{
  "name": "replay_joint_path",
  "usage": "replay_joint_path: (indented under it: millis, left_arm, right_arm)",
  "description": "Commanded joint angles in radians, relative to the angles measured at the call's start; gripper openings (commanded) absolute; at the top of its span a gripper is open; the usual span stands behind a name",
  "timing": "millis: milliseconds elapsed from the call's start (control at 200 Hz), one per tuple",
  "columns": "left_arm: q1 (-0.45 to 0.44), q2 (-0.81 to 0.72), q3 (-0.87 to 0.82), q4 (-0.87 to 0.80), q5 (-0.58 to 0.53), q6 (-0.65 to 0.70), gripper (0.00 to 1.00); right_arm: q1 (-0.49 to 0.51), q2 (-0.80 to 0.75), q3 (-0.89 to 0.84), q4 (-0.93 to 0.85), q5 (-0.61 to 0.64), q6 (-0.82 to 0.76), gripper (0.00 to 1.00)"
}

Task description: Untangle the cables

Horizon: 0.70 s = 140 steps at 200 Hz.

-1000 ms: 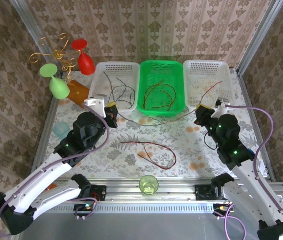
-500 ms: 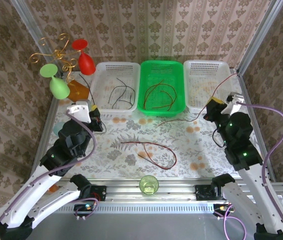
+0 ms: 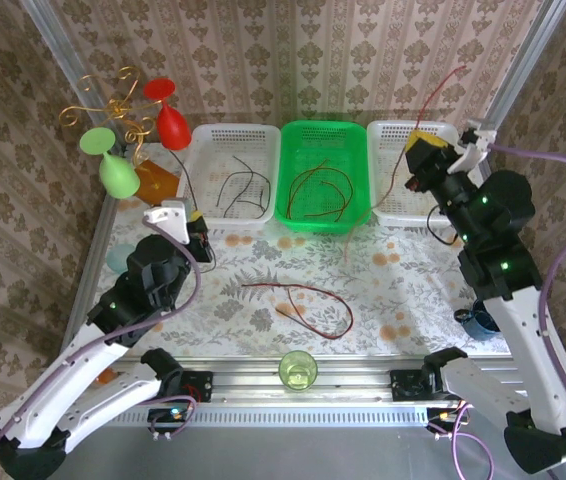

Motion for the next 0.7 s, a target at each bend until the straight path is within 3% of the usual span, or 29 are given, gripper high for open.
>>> replay_joint_path:
  millis: [0, 400, 695]
  left_arm:
    - [0.007, 0.011, -0.022, 0.030, 0.037, -0.049, 0.00]
    - [0.005, 0.027, -0.031, 0.046, 0.060, -0.081, 0.00]
    - [0.004, 0.018, -0.047, 0.048, 0.077, -0.118, 0.00]
  right_arm:
    - [0.006, 0.067, 0.095, 0.092, -0.056, -0.014, 0.00]
    - [0.050, 0.471, 0.344, 0.212, -0.081, -0.091, 0.00]
    - [0.077, 0.732, 0.264, 0.156, -0.041, -0.190, 0.00]
